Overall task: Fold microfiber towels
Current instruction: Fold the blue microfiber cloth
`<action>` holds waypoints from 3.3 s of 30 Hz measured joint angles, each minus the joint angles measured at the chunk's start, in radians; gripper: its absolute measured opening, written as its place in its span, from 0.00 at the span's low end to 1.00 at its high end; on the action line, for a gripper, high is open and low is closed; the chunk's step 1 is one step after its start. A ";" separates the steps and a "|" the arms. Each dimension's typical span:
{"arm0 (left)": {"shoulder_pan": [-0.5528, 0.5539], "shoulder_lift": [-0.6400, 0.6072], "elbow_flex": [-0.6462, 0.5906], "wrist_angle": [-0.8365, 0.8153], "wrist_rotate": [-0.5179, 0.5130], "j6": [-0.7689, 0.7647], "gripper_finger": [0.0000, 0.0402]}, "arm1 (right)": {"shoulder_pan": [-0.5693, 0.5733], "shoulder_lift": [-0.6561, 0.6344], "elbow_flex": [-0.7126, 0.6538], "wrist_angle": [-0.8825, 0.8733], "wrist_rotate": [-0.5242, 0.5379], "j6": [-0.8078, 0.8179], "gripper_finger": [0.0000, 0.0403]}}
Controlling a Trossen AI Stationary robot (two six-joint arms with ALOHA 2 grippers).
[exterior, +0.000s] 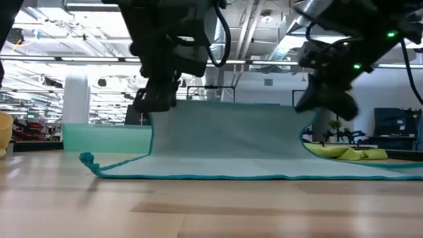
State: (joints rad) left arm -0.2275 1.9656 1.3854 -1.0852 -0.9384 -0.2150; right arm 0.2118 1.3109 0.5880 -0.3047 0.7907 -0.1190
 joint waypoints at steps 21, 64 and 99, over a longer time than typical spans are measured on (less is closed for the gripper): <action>-0.253 0.000 -0.129 0.573 0.628 -0.034 0.00 | 0.388 0.034 -0.043 0.032 -0.523 0.252 0.04; -0.248 0.000 0.011 0.291 0.870 -0.254 0.26 | 0.396 -0.055 -0.042 0.127 -0.644 0.268 0.41; -0.229 -0.003 -0.147 0.560 0.734 -0.153 0.14 | 0.370 0.149 0.028 -0.112 -0.764 0.349 0.07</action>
State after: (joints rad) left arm -0.4564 1.9629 1.2386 -0.5251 -0.2041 -0.3681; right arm 0.5819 1.4603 0.6162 -0.4164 0.0269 0.2302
